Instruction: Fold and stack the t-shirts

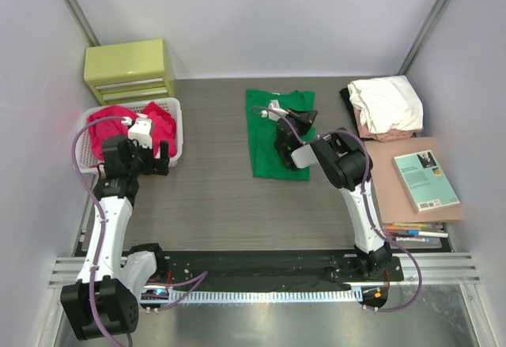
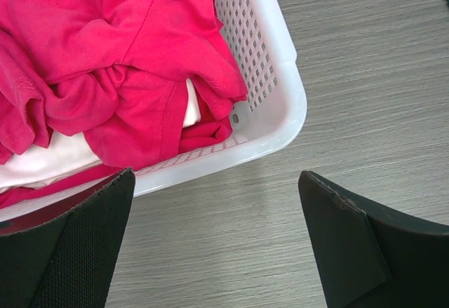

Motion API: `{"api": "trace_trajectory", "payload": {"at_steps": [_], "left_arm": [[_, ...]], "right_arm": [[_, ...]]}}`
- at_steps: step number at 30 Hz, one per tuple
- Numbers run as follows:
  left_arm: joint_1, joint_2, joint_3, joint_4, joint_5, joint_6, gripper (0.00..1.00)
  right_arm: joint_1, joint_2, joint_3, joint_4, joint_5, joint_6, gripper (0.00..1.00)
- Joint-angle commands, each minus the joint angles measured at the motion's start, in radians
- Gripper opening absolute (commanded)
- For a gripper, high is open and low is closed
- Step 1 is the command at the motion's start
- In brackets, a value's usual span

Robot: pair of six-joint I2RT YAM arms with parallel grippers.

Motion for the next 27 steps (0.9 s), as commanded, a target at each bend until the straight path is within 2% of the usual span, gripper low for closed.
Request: {"api": "trace_trajectory", "payload": {"at_steps": [1, 3, 8, 9, 10, 11, 12, 13, 14, 16, 19, 20, 27], "left_arm": [[-0.003, -0.005, 0.007, 0.006, 0.010, 0.010, 1.00], [-0.002, -0.008, 0.007, 0.003, 0.010, 0.009, 1.00], [-0.002, -0.010, 0.009, 0.001, 0.012, 0.010, 1.00], [0.000, -0.010, 0.010, 0.001, 0.012, 0.011, 1.00], [-0.002, -0.011, 0.010, 0.000, 0.012, 0.010, 1.00], [-0.002, -0.011, 0.009, 0.000, 0.012, 0.011, 1.00], [-0.002, -0.011, 0.009, 0.001, 0.013, 0.011, 1.00], [-0.003, -0.008, 0.009, 0.000, 0.013, 0.010, 1.00], [-0.002, -0.010, 0.009, 0.003, 0.013, 0.011, 1.00], [-0.002, -0.002, 0.010, 0.001, 0.018, 0.008, 1.00], [-0.002, 0.003, 0.016, 0.001, 0.021, 0.005, 1.00], [-0.003, 0.003, 0.018, -0.002, 0.018, 0.006, 1.00], [-0.003, 0.007, 0.015, -0.003, 0.012, 0.008, 1.00]], "right_arm": [[0.000, -0.096, 0.073, -0.066, 0.060, 0.110, 0.01], [-0.003, -0.125, 0.100, -0.149, 0.069, 0.211, 0.01], [-0.020, -0.258, 0.151, -0.557, 0.013, 0.510, 0.01], [-0.028, -0.304, 0.166, -0.799, -0.044, 0.694, 0.01], [-0.040, -0.416, 0.186, -0.915, -0.104, 0.816, 0.01], [-0.051, -0.474, 0.213, -1.018, -0.308, 0.901, 0.01], [-0.071, -0.534, 0.220, -1.197, -0.454, 1.016, 0.01], [-0.115, -0.658, 0.223, -1.232, -0.592, 1.071, 0.01], [-0.134, -0.706, 0.200, -1.251, -0.747, 1.102, 0.01], [-0.135, -0.774, 0.198, -1.344, -0.793, 1.104, 0.01], [-0.142, -0.753, 0.229, -1.533, -0.909, 1.107, 0.01], [-0.140, -0.741, 0.234, -1.620, -1.033, 1.101, 0.01], [-0.131, -0.652, 0.217, -1.656, -1.317, 1.208, 0.02]]}}
